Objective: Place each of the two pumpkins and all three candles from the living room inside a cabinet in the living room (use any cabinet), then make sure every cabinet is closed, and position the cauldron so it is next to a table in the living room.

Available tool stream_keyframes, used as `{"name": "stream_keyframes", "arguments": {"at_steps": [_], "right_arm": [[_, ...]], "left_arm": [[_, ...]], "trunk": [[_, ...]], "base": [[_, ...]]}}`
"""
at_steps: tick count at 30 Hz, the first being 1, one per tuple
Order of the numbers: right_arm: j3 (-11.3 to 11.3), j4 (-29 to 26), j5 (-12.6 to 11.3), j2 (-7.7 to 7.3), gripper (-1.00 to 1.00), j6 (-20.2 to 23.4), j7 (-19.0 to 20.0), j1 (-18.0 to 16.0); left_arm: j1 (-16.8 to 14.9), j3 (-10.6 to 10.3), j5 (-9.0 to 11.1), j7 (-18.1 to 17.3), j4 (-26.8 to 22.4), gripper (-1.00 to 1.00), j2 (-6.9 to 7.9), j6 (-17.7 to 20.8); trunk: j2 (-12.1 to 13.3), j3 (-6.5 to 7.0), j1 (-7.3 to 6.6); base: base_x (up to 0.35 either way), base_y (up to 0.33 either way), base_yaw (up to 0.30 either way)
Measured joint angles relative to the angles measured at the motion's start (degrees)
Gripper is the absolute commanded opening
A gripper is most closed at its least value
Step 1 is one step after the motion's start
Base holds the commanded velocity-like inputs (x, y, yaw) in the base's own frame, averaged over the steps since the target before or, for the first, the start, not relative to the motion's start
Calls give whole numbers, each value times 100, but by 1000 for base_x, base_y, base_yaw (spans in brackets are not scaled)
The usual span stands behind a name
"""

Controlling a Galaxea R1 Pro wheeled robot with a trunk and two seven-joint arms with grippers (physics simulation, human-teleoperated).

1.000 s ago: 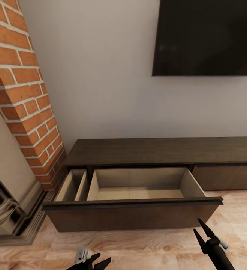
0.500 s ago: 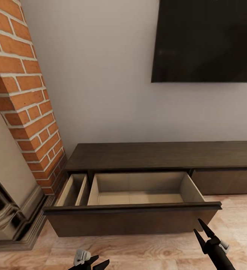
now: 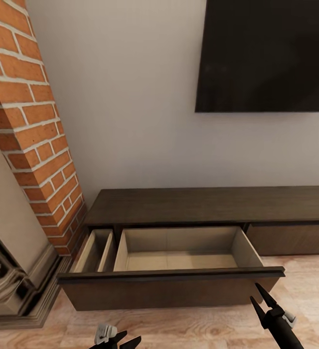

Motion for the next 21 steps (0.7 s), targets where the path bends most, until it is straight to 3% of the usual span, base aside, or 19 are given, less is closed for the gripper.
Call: {"name": "stream_keyframes", "arguments": {"at_steps": [9,21], "right_arm": [[-4,4,0,-5,100,-6,-7,1],[81,-51,60,-314,100,2,137,11]], "left_arm": [[0,0,7,7,21,100,-8,0],[-4,0,14,9,23,100,-37,12]], "trunk": [[361,162,-198],[842,377,-461]], "base": [[0,0,0],[0,0,0]]}}
